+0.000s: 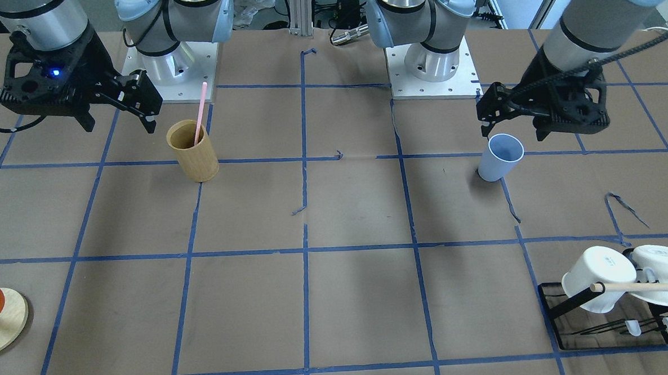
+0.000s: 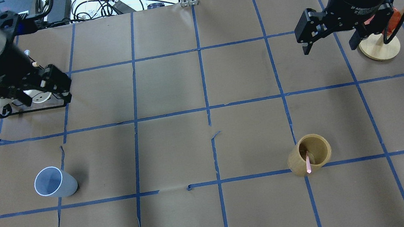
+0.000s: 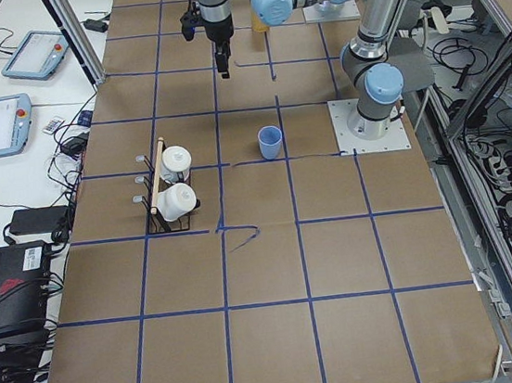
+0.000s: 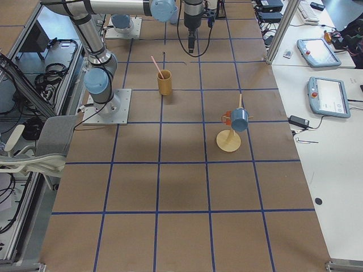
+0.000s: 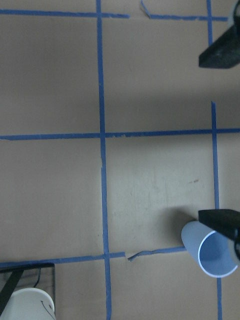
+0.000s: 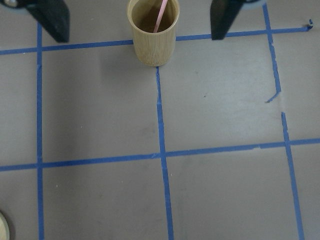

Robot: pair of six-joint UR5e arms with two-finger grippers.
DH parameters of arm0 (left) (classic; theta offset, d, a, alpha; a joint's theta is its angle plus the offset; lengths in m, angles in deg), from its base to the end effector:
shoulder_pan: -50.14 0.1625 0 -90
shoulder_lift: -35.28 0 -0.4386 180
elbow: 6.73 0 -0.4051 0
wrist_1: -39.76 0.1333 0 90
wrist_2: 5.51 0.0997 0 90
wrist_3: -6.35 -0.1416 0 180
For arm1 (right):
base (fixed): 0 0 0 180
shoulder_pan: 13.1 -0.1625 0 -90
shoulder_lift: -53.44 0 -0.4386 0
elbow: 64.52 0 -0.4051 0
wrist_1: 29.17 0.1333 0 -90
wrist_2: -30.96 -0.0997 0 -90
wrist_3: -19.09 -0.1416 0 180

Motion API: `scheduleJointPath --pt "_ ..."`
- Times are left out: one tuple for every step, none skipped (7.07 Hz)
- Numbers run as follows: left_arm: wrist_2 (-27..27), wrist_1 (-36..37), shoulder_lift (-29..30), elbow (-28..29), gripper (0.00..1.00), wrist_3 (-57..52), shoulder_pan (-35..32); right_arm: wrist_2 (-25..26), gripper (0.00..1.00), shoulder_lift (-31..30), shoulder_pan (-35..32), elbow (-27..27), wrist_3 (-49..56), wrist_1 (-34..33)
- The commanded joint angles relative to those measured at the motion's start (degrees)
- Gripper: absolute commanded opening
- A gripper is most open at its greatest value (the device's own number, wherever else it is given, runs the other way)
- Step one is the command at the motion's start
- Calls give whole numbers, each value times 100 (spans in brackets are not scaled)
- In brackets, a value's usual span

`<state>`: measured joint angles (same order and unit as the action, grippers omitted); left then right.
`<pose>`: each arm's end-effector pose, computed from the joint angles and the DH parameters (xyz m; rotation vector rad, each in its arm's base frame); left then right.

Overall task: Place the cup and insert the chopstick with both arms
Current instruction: 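Lower the left gripper onto the blue cup while the right descends to the bamboo cup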

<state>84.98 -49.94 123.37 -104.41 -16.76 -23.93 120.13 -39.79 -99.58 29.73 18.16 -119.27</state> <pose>0.0031 -0.4922 0.4097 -0.1956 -3.1082 -0.1447 0.1058 -0.4851 0.4500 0.1216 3.1243 0.0246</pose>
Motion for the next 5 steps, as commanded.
scheduleJointPath --pt "3 -12 -55 -775 100 -1184 1127 -5 100 138 18 548 -30 341" --pt "38 440 -64 -1196 100 -1379 1428 -57 100 156 18 681 -135 901" --pt "82 793 -73 -1575 100 -1773 1683 -101 100 165 44 778 -449 1481" --pt "65 1022 -21 -1822 100 -1838 1877 -119 100 287 62 997 -504 1661" --pt "30 1338 67 -2051 100 -1795 1984 -189 100 410 79 1147 -766 1688"
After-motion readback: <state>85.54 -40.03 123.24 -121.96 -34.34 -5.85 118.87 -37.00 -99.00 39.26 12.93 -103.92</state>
